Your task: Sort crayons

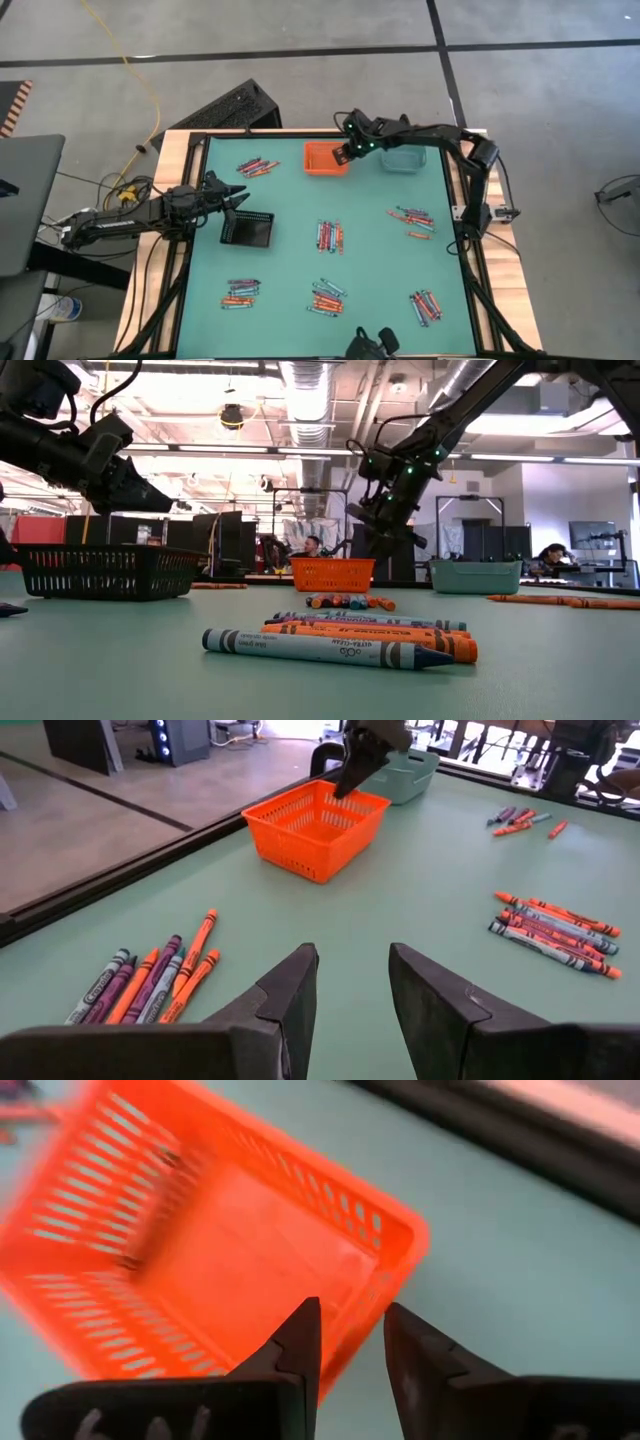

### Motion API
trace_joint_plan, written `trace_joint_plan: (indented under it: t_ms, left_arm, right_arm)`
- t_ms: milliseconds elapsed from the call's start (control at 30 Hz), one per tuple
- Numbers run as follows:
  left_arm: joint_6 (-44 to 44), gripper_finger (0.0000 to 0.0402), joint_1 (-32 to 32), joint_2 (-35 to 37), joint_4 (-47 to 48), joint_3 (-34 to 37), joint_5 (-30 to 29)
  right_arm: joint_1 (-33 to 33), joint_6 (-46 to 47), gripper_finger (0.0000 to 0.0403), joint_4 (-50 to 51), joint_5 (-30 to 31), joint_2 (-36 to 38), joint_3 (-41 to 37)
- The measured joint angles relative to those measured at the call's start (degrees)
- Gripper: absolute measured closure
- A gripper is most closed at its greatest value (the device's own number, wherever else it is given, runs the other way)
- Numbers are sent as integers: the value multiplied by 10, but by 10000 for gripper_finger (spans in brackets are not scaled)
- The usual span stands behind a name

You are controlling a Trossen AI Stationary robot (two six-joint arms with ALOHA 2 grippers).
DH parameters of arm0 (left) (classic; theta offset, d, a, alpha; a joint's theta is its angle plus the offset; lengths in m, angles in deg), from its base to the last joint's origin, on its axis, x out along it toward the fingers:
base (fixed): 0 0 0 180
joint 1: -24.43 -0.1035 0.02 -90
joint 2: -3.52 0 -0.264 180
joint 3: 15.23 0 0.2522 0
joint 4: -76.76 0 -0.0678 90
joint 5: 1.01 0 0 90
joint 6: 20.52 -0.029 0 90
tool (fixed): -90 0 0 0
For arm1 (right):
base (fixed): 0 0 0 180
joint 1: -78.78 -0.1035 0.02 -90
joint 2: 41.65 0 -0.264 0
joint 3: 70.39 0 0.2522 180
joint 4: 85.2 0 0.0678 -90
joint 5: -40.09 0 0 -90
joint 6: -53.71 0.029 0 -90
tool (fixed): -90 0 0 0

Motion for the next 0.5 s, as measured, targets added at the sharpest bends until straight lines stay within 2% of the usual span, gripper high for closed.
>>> trace_joint_plan:
  t_ms: [200, 400, 500]
  left_arm:
    - [0, 286, 0, 0, 0, 0, 0]
    - [-1, 286, 0, 0, 0, 0, 0]
    - [0, 286, 0, 0, 1, 0, 0]
  right_arm:
    - [-3, -4, 325, -34, 20, -16, 1]
    - [-1, -19, 393, -41, 18, -13, 0]
    - [0, -23, 395, -46, 18, -8, 0]
